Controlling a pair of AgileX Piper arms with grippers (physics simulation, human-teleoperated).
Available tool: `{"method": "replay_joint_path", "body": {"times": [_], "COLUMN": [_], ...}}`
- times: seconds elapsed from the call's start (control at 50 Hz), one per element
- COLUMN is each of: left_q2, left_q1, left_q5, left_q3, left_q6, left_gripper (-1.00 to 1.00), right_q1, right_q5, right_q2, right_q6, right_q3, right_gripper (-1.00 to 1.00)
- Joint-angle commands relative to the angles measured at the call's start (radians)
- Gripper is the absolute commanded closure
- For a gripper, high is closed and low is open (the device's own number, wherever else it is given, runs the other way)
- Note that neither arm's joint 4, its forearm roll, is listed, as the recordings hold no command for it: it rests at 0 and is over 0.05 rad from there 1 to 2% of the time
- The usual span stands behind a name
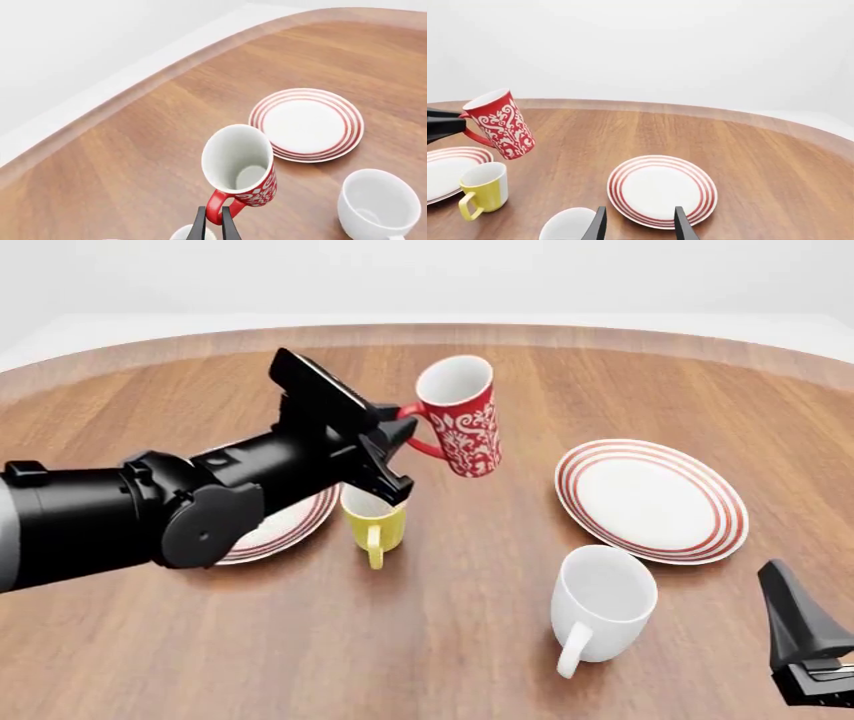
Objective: Put the red mug on the left plate.
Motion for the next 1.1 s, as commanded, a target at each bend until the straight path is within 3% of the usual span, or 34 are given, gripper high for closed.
{"method": "replay_joint_path", "body": {"times": [0.02,1.1], "left_q2": [-0.011,-0.070], "left_q1": [0.015,0.048], "left_q5": [0.000,-0.016], "left_q3": [-0.005,0.038], "left_q6": [-0.003,-0.044], "left_gripper": [1.00,1.00], "right_q1": [0.001,0.004], "right_q5": [0.000,-0.006], "right_q2": [0.000,0.000], "right_q6": [0.000,-0.003], "right_q3": [0.001,0.008], "right_gripper": [-1.00,-1.00]}}
